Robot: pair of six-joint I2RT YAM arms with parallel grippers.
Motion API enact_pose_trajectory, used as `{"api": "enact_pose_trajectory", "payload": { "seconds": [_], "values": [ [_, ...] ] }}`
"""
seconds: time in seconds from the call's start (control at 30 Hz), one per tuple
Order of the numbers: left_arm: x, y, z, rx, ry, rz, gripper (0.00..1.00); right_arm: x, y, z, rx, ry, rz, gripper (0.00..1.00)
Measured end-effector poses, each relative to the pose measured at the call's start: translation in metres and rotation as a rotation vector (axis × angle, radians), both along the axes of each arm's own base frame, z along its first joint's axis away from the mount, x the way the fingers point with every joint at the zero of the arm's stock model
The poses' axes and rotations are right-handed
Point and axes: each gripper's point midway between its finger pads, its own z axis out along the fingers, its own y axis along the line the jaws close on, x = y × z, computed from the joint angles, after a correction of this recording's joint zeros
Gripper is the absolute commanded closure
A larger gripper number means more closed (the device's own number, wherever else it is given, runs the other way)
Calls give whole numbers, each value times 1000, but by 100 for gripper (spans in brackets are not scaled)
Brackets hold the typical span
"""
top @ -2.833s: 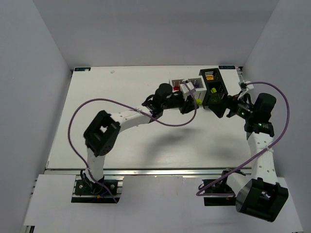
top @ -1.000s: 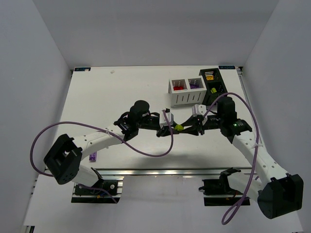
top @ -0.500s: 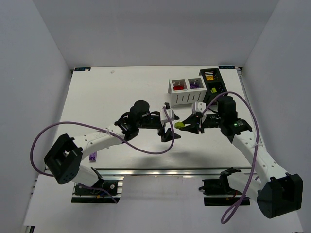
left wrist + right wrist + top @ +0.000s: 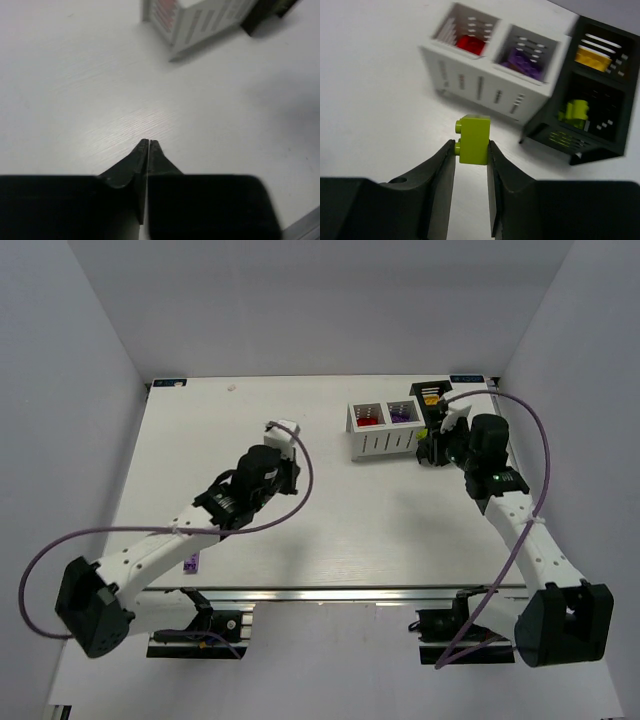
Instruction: Sort the legos into containers by color
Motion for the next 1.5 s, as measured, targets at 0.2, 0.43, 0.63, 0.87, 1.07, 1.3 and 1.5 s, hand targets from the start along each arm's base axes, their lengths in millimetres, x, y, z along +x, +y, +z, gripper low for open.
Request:
{"api": "enact_pose_trajectory", "payload": {
  "seconds": [0.2, 0.43, 0.63, 0.87, 1.07, 1.3, 1.5],
  "values": [
    [-15, 91, 9, -33, 93, 384, 25, 49, -52, 0, -28, 40, -321, 100],
    [-40, 157, -10, -4, 200, 652, 2, 95, -79, 6, -77, 43, -466, 100],
    [-54, 178, -43, 39, 309, 746, 2, 118, -87, -29, -132, 122, -489, 100],
    [-57, 185, -54, 33, 368, 793, 2, 139, -96, -44, -146, 169, -498, 67],
    [-63, 191, -63, 43, 429, 838, 2, 145, -99, -44, -136, 179, -481, 43],
    [-71, 196, -63, 24, 478, 888, 2, 142, -95, -42, -108, 189, -435, 47],
    [-81, 208, -70, 25, 535, 970, 5, 82, -45, 18, 50, 141, -107, 56]
  ]
}}
